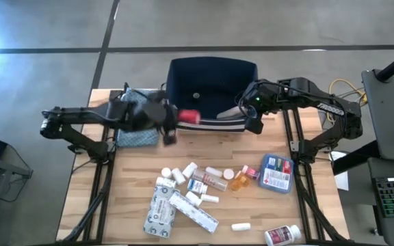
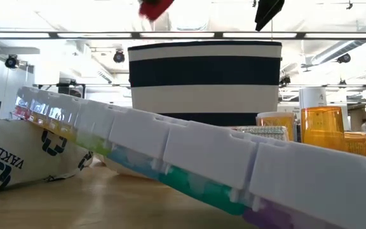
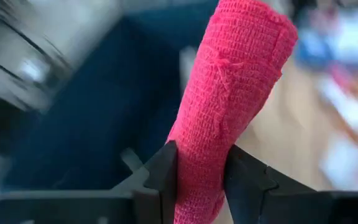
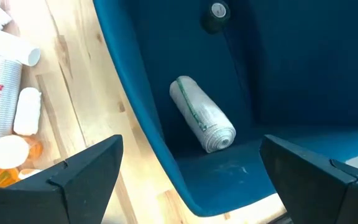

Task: Pick & place medical supplies in basket/bin
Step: Put the red bandage into the bin, then put the white pill bottle into the bin

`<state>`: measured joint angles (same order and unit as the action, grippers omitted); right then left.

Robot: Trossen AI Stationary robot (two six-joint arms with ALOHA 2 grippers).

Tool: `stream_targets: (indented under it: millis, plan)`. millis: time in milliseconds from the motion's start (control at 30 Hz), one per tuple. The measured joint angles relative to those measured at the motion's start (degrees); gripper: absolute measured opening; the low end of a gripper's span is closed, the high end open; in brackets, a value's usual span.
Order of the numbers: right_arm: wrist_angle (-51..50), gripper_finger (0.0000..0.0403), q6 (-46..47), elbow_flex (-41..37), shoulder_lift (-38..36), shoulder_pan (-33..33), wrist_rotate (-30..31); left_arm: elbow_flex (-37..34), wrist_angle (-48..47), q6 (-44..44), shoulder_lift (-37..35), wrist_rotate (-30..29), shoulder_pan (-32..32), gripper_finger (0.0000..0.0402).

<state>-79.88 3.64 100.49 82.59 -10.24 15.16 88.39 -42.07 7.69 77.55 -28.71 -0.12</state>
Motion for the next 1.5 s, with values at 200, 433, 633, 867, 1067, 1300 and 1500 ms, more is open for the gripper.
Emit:
stream_targets:
  millis: [200, 433, 633, 867, 1067, 1300, 1500]
  plan:
    - [0.4, 0.0366, -0.6, 0.0, 0.0, 0.0, 0.0, 1.7, 17.5, 10.4, 5.4, -0.3, 13.5, 0.0108]
    - [0.0, 0.0366, -0.4, 0.0, -0.4, 0.0, 0.0, 5.9, 10.8, 10.8, 15.3, -0.1, 22.4, 0.0188]
    - [-0.4, 0.0366, 0.1, 0.0, -1.0, 0.0, 0.0, 18.3, -8.0, 11.8, 18.4, -0.2, 19.8, 0.025]
    - [-0.3, 0.0366, -0.8, 0.0, -1.2, 0.0, 0.0, 32.7, -36.9, 0.2, 15.1, 11.8, 8.1, 0.0267]
    - [1.8, 0.0366, -2.7, 0.0, -1.1, 0.0, 0.0, 28.4, -44.7, -14.2, 12.0, 18.8, -5.5, 0.0267]
    - [4.0, 0.0366, -3.9, 0.0, -1.0, 0.0, -0.4, 7.1, -38.4, -25.1, 12.0, 18.8, -16.0, 0.0267]
    - [3.9, 0.0366, -4.1, -0.1, -1.0, 0.0, -0.6, -11.8, -21.4, -29.7, 12.1, 18.8, -20.6, 0.0267]
